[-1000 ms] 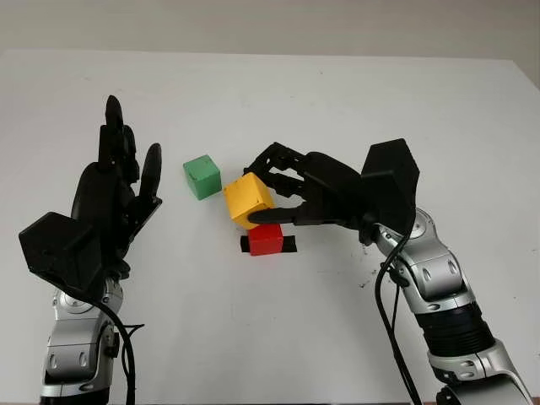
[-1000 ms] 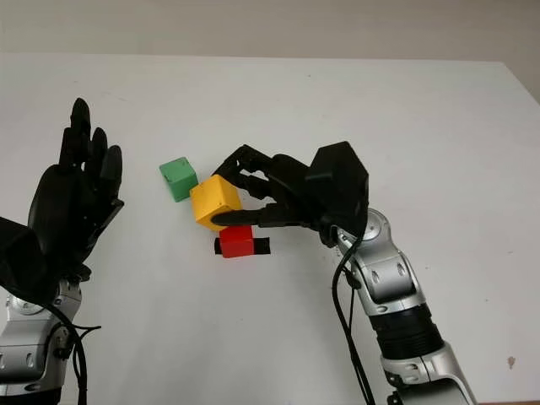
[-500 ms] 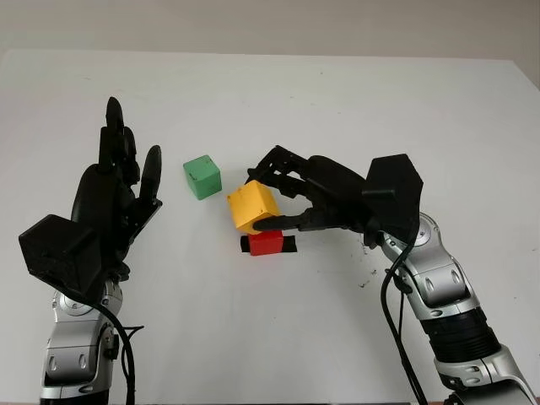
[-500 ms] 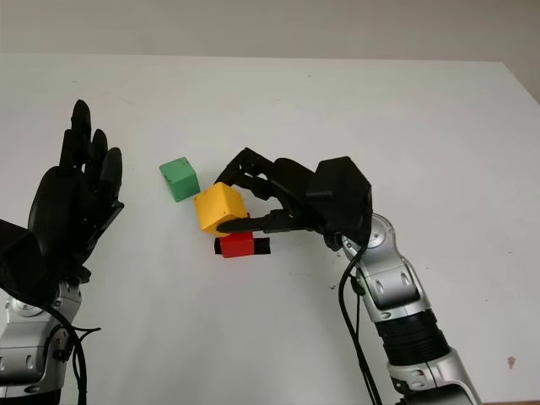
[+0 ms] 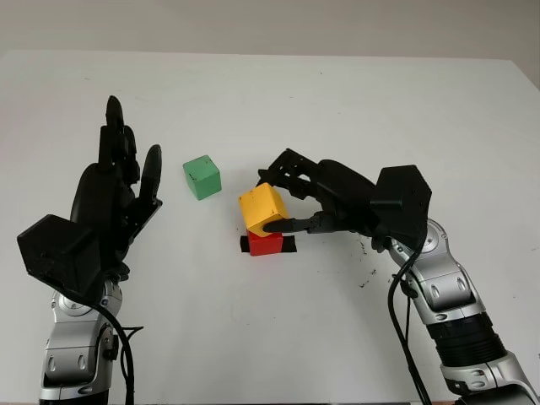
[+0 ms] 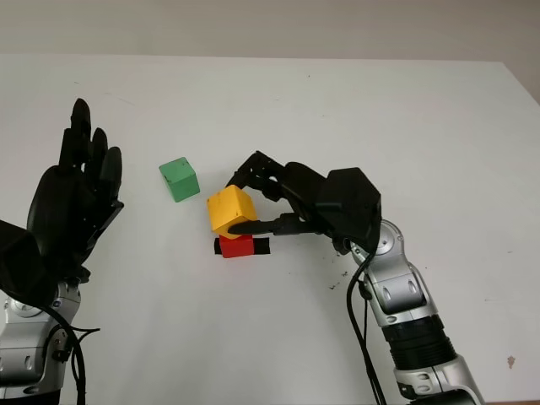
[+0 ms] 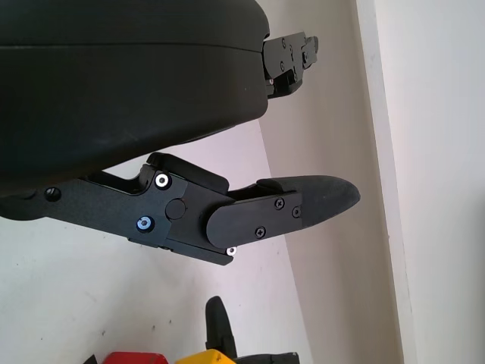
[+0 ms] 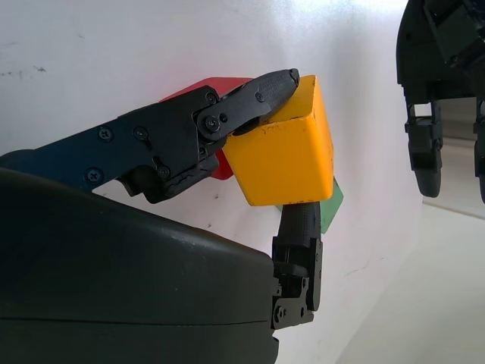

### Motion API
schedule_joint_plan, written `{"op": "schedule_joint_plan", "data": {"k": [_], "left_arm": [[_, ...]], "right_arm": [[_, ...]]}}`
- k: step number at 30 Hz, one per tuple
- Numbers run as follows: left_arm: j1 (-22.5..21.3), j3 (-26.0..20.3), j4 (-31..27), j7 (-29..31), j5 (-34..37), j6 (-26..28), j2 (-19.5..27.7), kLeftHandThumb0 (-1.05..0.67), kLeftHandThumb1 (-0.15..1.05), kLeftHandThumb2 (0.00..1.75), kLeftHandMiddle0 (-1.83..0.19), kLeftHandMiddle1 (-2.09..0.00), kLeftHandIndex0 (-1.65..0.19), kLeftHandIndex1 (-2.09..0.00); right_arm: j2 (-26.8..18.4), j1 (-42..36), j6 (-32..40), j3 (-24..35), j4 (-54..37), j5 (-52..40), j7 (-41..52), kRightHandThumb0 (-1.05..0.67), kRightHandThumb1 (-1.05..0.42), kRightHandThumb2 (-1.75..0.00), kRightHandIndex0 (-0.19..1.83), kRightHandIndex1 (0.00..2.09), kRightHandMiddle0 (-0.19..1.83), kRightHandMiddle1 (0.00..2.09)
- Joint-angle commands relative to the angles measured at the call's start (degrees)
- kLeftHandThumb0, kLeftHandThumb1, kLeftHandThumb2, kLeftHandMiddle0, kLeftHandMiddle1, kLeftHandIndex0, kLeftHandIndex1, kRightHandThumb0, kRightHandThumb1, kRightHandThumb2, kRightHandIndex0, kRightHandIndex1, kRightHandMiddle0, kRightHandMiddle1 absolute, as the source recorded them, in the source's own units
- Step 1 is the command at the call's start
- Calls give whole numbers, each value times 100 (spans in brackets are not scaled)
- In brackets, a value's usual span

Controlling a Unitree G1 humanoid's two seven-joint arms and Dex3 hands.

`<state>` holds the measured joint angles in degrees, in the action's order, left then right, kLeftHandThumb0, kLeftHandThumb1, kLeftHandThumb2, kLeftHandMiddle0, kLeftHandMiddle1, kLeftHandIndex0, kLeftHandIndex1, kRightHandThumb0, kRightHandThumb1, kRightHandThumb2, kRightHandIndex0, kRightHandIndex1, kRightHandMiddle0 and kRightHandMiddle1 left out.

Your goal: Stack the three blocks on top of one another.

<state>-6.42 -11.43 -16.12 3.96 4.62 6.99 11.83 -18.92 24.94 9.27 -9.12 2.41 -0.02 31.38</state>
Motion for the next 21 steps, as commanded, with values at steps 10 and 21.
{"op": "schedule_joint_plan", "data": {"k": [10, 21], "left_arm": [[66, -33, -99, 43, 16, 44, 36, -60, 105, 57, 19, -4, 19, -1], [95, -49, -134, 55, 19, 77, 36, -60, 105, 58, 19, -4, 19, -2]], "right_arm": [[-75, -116, -30, 21, -33, 64, -5, -47, -98, -5, 21, 6, 23, 164], [-162, -228, -217, -27, -167, 251, -12, -47, -97, -5, 20, 5, 19, 151]]}}
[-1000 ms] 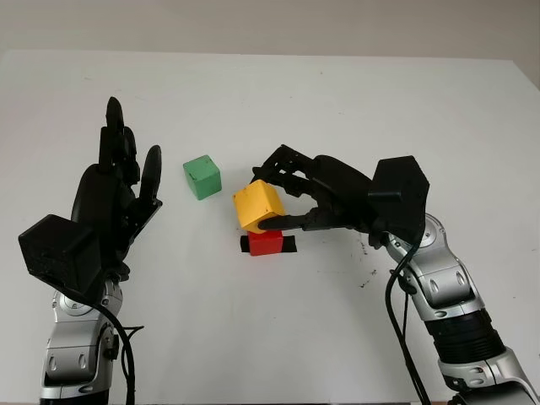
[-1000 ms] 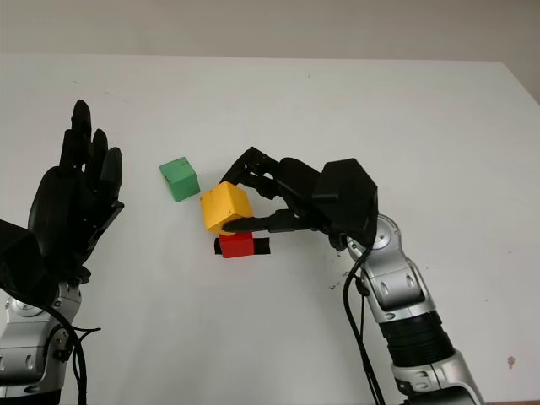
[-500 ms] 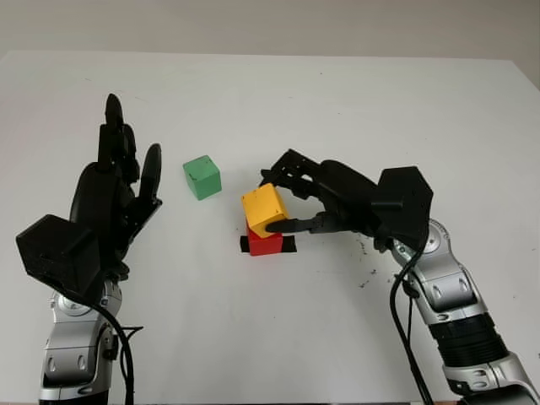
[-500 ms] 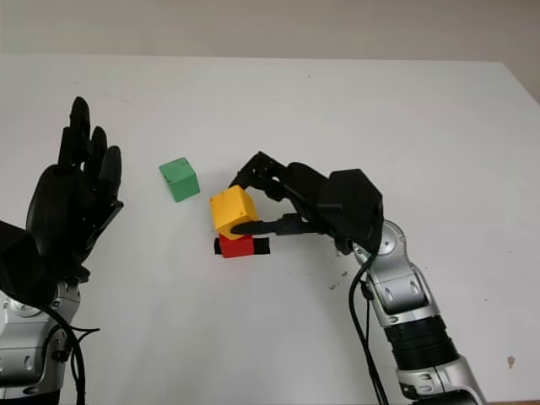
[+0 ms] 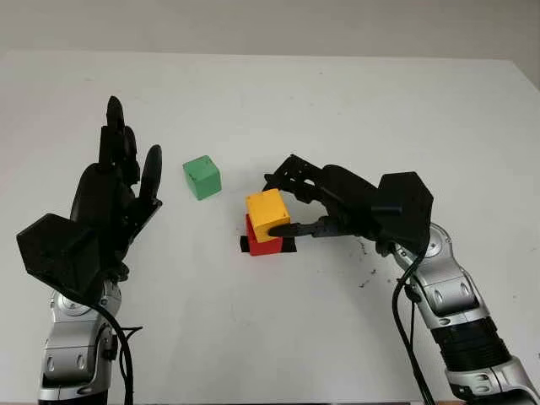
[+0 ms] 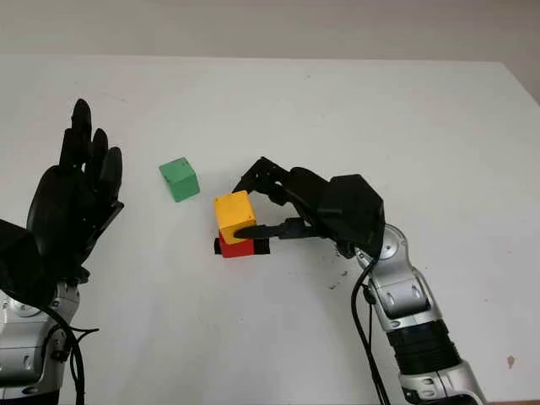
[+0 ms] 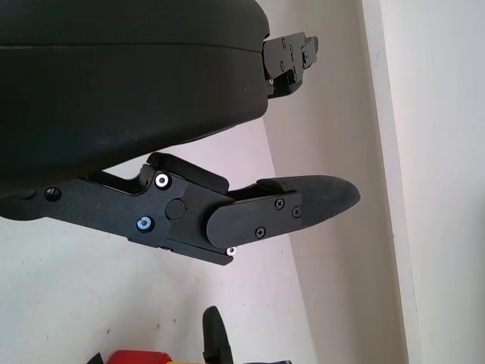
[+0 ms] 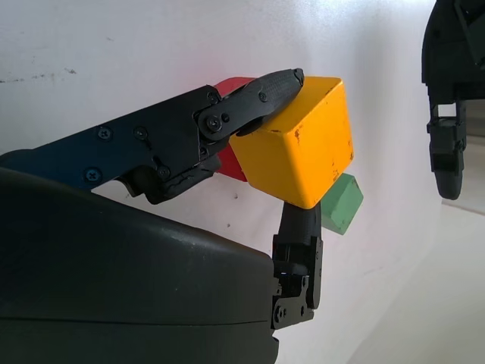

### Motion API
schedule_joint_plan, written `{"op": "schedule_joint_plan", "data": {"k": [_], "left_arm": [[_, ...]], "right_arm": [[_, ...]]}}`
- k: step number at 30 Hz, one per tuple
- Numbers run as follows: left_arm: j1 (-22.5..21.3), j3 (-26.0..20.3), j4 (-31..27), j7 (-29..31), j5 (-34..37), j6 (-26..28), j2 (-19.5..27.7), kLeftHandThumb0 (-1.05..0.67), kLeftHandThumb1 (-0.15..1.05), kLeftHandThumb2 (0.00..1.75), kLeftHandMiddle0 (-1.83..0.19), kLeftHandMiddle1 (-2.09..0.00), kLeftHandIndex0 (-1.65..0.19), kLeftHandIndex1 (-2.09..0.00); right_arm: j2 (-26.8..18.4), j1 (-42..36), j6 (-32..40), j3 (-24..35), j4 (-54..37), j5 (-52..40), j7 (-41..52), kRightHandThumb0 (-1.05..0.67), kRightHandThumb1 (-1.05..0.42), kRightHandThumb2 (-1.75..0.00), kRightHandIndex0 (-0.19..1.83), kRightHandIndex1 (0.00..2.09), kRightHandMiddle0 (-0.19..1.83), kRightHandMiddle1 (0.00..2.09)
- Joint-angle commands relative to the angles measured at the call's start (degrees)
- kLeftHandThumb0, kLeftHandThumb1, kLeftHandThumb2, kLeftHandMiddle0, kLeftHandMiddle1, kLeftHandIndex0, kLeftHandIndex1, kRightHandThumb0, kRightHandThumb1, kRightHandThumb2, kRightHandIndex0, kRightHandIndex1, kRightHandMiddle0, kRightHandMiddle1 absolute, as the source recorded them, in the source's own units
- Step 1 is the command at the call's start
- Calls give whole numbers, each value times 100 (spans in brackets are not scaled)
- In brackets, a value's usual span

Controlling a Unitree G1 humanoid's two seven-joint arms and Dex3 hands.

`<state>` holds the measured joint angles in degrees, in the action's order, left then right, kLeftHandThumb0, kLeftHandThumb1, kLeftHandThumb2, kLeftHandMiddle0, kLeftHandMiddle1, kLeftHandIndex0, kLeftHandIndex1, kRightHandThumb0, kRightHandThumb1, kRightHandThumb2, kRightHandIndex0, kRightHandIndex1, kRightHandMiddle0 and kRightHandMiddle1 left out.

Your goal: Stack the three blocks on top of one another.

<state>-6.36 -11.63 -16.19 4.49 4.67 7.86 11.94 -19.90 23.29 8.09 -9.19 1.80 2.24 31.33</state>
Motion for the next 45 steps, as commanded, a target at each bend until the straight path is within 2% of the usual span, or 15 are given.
{"op": "schedule_joint_plan", "data": {"k": [1, 22, 42, 43, 45], "left_arm": [[88, -29, -128, -2, 11, 3, 24, -61, 105, 57, 19, -4, 19, -2], [141, 4, -157, 31, -25, 12, 31, -62, 105, 58, 19, -1, 19, 0], [178, 26, -218, 6, -102, 91, 20, -64, 105, 57, 19, -1, 19, 0], [177, 26, -206, 7, -108, 80, 22, -64, 105, 57, 19, -1, 19, 0], [170, 21, -168, 18, -103, 45, 21, -64, 105, 57, 19, -1, 19, 0]], "right_arm": [[-62, -70, -123, -17, -106, 41, -13, -46, -97, -5, 20, 5, 20, 150], [77, -204, -398, 14, -67, 74, -266, -42, -99, -5, 22, 6, 19, 156], [72, -234, -373, -40, -133, 113, -283, -42, -100, -5, 22, 6, 15, 161], [51, -223, -379, -50, -118, 117, -249, -43, -100, -5, 21, 5, 13, 159], [-13, -193, -330, -81, -124, 120, -125, -47, -97, -5, 17, 4, 4, 140]]}}
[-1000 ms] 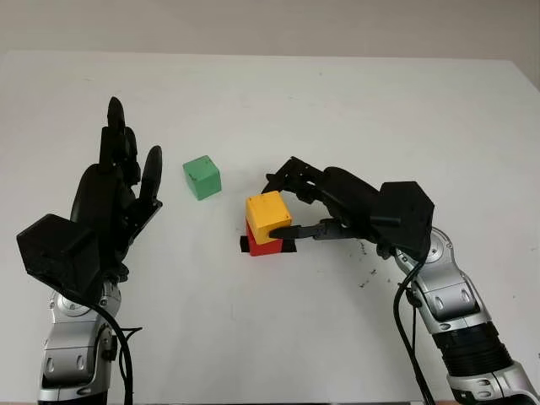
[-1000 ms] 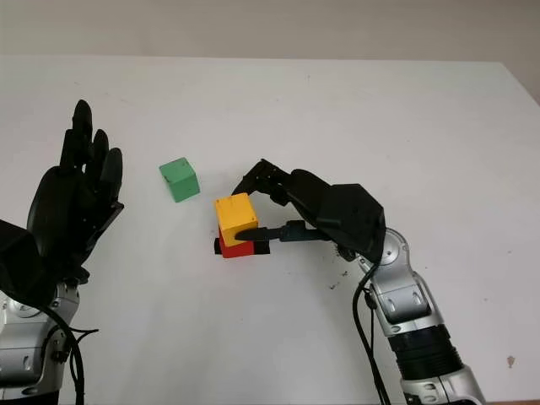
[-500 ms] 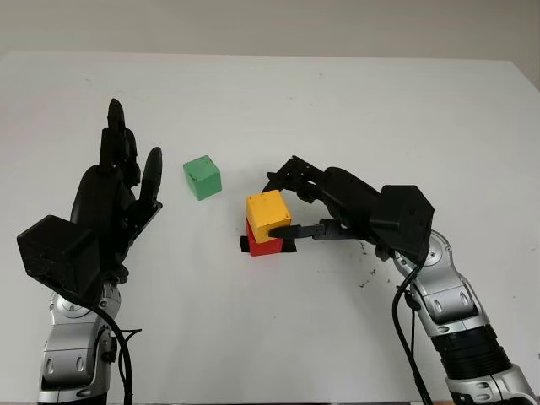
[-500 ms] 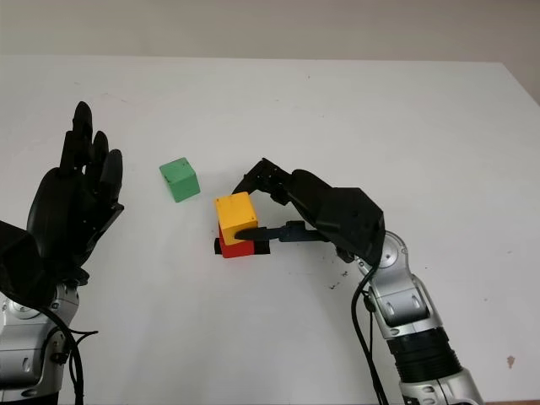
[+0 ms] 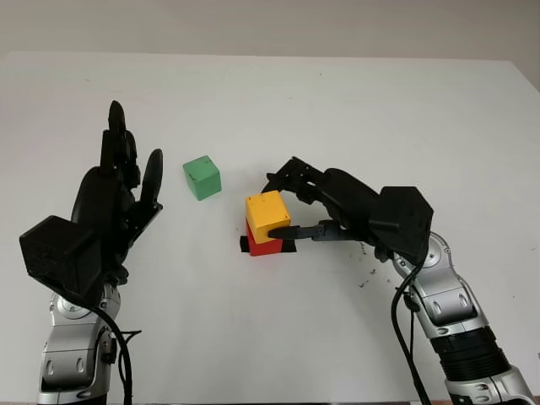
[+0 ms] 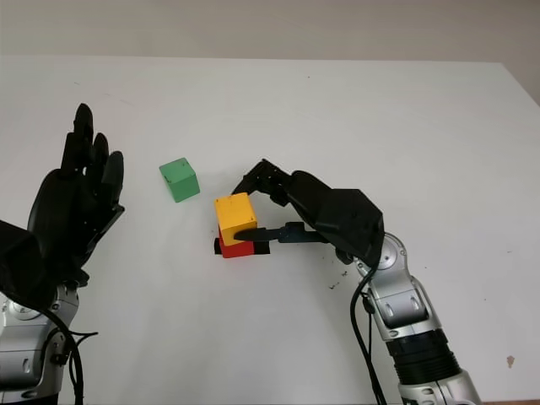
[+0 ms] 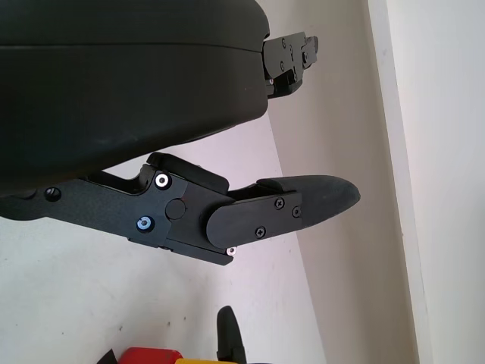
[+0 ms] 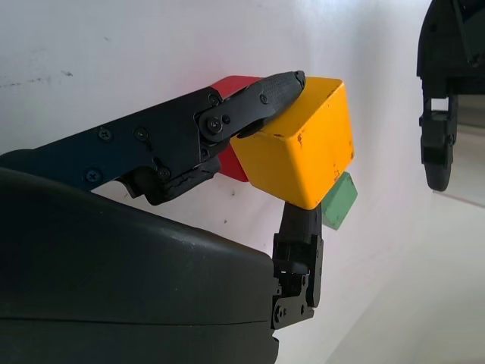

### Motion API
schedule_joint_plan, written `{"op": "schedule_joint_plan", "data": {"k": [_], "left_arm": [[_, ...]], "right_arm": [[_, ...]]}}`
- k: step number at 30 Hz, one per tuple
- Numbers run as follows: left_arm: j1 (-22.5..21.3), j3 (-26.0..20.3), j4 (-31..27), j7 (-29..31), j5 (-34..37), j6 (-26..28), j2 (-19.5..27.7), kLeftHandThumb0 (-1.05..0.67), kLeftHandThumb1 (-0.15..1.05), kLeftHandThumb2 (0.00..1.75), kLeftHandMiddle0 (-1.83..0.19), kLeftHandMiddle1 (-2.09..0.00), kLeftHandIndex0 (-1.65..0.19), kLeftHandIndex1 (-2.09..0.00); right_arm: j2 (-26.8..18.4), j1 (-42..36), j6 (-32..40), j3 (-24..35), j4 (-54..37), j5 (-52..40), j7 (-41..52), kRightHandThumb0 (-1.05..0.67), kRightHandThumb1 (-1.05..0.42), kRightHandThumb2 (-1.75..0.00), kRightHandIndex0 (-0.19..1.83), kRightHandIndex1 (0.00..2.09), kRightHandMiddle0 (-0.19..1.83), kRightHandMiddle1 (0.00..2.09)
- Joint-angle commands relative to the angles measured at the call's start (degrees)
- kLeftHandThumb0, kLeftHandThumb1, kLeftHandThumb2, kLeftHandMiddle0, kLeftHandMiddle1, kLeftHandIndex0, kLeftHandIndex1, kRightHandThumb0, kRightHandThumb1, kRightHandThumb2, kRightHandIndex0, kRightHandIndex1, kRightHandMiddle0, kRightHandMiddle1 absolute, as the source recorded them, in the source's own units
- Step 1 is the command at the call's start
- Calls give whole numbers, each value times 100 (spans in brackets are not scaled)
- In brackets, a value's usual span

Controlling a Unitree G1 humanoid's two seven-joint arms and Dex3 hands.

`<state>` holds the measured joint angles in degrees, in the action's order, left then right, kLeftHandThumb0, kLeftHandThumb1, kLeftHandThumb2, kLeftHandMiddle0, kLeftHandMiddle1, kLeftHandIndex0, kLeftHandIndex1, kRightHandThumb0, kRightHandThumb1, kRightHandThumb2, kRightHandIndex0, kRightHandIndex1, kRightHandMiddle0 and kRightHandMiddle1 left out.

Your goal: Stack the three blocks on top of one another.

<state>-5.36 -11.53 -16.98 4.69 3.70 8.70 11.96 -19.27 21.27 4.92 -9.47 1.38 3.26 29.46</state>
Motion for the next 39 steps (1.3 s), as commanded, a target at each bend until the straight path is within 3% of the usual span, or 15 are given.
{"op": "schedule_joint_plan", "data": {"k": [1, 5, 7, 9, 22, 25, 27, 30, 32, 36, 39], "left_arm": [[66, 8, -81, 1, -2, -42, 16, -64, 105, 56, 19, -1, 19, 0], [56, 2, -70, 3, 13, -48, 5, -64, 105, 57, 19, -2, 19, 0], [43, 0, -75, -22, 15, -34, -16, -64, 105, 56, 19, -2, 19, 0], [37, -3, -51, -9, 22, -68, -10, -64, 105, 56, 19, -2, 19, 0], [73, -23, -64, 16, 35, -57, 45, -63, 105, 57, 19, -2, 19, 0], [54, -90, -81, -3, 27, -69, 85, -61, 105, 57, 19, -2, 19, -1], [14, -153, -70, -3, 28, -49, 142, -63, 105, 55, 19, -3, 18, -2], [-79, -240, 56, 96, -21, -182, 361, -65, 105, 52, 19, -3, 18, -2], [-208, -289, 83, 116, -113, -112, 556, -64, 105, 47, 16, -4, 16, -4], [-416, -172, 67, -15, -950, 129, 1095, -66, 105, 38, 5, -9, 8, -8], [-521, -42, 109, -166, -1576, 203, 1321, -70, 105, 20, 0, -8, 3, -10]], "right_arm": [[-112, 21, 20, -66, -103, 9, 142, -51, -95, -5, 11, 2, -4, 119], [-306, 86, -196, -135, -67, -18, 533, -67, -90, -5, -14, 1, -14, 43], [-404, 126, -332, -169, -56, 7, 695, -74, -89, -5, -18, 0, -18, 16], [-489, 143, -411, -195, -108, 65, 784, -78, -88, -5, -19, 0, -19, 4], [-584, 169, -926, 254, -89, -516, 1030, -91, -89, -6, -19, 0, -19, 0], [-366, 165, -674, 710, -126, -1059, 779, -91, -99, -9, -19, 0, -19, 0], [-208, 163, -612, 954, -110, -1192, 394, -89, -103, -40, -19, 0, -19, 0], [-73, 356, -675, 1232, 188, -1211, -110, -84, -105, -58, -19, 0, -19, 0], [84, 601, -524, 1469, 562, -1398, -427, -83, -105, -60, -19, 0, -17, 1], [238, 879, -212, 1747, 1008, -1592, -874, -78, -105, -62, -19, 0, -19, 0], [144, 931, -165, 1777, 1231, -1565, -855, -76, -105, -66, -19, 0, -19, 0]]}}
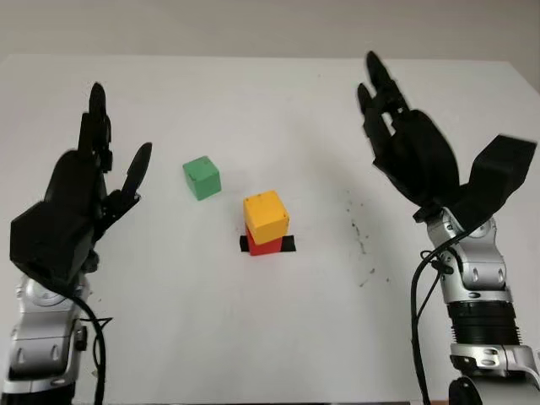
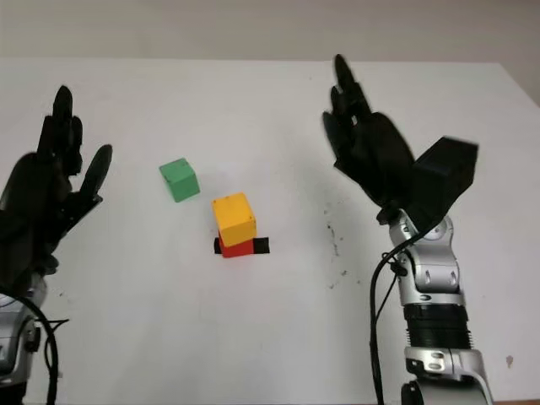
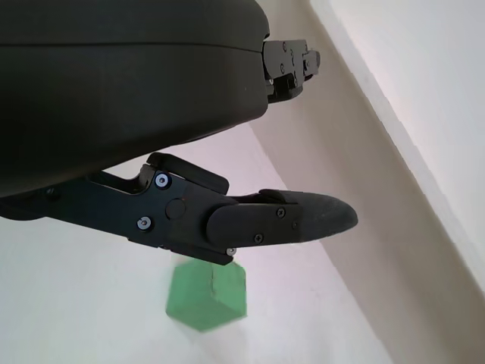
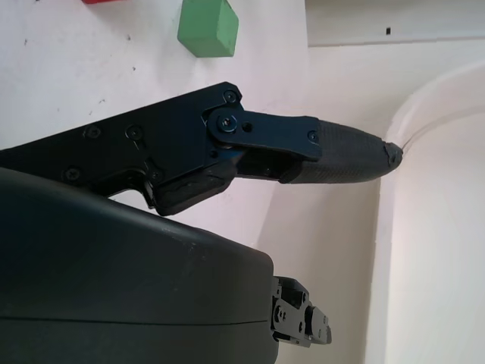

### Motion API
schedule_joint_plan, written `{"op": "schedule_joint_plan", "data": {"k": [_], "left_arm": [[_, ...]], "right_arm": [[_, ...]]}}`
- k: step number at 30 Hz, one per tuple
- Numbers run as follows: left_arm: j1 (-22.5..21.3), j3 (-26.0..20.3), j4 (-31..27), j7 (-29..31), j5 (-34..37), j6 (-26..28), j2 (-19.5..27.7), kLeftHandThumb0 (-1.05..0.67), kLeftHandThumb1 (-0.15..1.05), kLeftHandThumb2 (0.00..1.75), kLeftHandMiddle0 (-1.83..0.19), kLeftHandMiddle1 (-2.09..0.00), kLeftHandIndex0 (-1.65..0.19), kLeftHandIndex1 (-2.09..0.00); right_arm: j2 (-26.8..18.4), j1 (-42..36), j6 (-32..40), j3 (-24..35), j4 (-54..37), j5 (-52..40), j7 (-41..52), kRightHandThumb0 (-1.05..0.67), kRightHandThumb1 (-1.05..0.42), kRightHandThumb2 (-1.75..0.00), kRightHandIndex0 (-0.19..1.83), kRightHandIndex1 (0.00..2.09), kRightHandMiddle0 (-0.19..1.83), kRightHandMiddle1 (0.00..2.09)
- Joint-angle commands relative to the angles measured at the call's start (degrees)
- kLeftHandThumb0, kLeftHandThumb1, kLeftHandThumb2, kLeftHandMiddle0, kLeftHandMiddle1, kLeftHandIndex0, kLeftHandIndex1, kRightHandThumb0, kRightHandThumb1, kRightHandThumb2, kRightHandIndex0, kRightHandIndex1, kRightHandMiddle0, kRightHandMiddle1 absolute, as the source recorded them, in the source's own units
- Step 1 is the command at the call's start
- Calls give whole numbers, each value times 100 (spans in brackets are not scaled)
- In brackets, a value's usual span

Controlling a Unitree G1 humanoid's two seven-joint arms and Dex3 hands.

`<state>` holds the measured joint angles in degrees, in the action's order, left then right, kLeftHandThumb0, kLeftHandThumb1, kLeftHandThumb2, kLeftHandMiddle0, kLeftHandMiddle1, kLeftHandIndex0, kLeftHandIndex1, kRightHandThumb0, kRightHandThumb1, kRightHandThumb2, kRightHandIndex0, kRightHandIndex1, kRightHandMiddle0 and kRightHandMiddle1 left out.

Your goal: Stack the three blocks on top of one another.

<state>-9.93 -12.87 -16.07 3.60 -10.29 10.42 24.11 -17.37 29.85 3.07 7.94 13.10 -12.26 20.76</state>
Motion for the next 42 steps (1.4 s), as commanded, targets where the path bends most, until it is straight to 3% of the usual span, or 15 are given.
{"op": "schedule_joint_plan", "data": {"k": [1, 5, 11, 17, 25, 33, 42], "left_arm": [[-86, 174, 23, -136, -477, 78, 190, -71, 105, 18, -2, -8, 2, -10], [-206, 425, -42, -111, -1164, 417, 356, -73, 105, 13, -8, -8, -3, -11], [-530, 902, -10, 515, -1695, 1029, 647, -70, 103, 7, -7, -6, -3, -10], [-895, 1433, 91, 1365, -2044, 1526, 969, -79, 103, 6, -1, -3, -2, -8], [-1257, 1996, 441, 1863, -2499, 1714, 1041, -87, 104, 6, 5, -3, -1, -7], [-1656, 2430, 1273, 1528, -2821, 1668, 683, -89, 104, 6, 6, -5, 0, -6], [-1798, 2512, 2022, 796, -2871, 1519, 293, -91, 105, 9, -2, -8, -10, -10]], "right_arm": [[-60, 82, 17, 35, 119, 17, 7, -75, -105, -66, -19, 0, -19, 1], [-23, 94, 101, 36, 217, 77, -116, -74, -105, -68, -19, 0, -19, 0], [49, 168, 310, -37, 386, 238, -391, -71, -105, -73, -19, 0, -19, 0], [158, 141, 406, -116, 402, 323, -528, -69, -105, -73, -19, 0, -19, 0], [245, 100, 299, -155, 426, 394, -540, -69, -105, -74, -19, 0, -19, 0], [268, 21, 272, -143, 295, 403, -539, -70, -105, -72, -19, 0, -19, 0], [242, 2, 174, -146, 284, 438, -480, -69, -105, -73, -19, 0, -19, 0]]}}
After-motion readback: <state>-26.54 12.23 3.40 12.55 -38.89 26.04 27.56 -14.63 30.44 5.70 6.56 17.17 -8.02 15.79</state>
